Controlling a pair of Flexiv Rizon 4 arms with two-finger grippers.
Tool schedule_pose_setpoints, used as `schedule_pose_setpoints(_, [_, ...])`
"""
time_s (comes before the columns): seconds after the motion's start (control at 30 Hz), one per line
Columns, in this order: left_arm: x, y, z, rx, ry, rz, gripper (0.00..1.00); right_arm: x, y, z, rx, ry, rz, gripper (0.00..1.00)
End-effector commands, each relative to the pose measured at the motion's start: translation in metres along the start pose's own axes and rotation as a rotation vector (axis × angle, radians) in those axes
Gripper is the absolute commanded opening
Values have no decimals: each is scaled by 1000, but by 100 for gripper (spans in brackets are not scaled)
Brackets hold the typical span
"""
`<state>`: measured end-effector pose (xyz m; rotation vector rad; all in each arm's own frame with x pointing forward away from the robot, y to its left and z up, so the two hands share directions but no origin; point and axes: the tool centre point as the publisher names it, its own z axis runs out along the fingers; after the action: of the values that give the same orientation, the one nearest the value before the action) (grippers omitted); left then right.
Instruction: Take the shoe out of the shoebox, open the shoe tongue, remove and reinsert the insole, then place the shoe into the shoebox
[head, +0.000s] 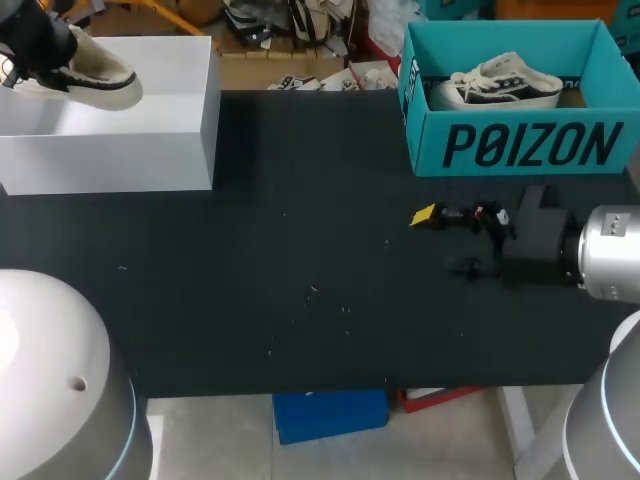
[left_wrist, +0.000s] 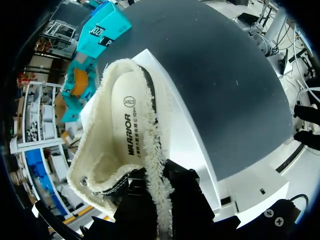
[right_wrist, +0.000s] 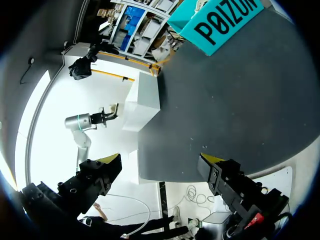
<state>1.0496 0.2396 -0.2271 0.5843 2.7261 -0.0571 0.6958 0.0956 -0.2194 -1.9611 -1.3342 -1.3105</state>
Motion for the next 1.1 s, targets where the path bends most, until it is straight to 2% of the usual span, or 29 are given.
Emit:
schedule_pose_setpoints(0.03, [-1,0,-1,-3,0,0,0,0,0,-1,1,-1,0,100])
schedule_pose_setpoints(0.33, [-2,10,-3,-3,14,-53,0,0,0,-1,1,-1,0,100])
schedule_pose_setpoints(0.47, [0,9,-1,-30,35,-100,0,0,0,-1,1,-1,0,100])
schedule_pose_setpoints(0.53, [2,4,4,-32,67,-123,0,0,0,-1,1,-1,0,100])
schedule_pose_setpoints(0.6, [3,1,12,-72,73,-137,0,0,0,-1,1,-1,0,100])
schedule_pose_setpoints(0.63, [3,-2,15,-42,84,-152,0,0,0,-1,1,-1,0,100])
schedule_pose_setpoints(0.87, [-1,-16,34,-49,101,-188,0,0,0,-1,1,-1,0,100])
schedule_pose_setpoints(1.1, [2,-27,73,-101,90,-226,0,0,0,-1,1,-1,0,100])
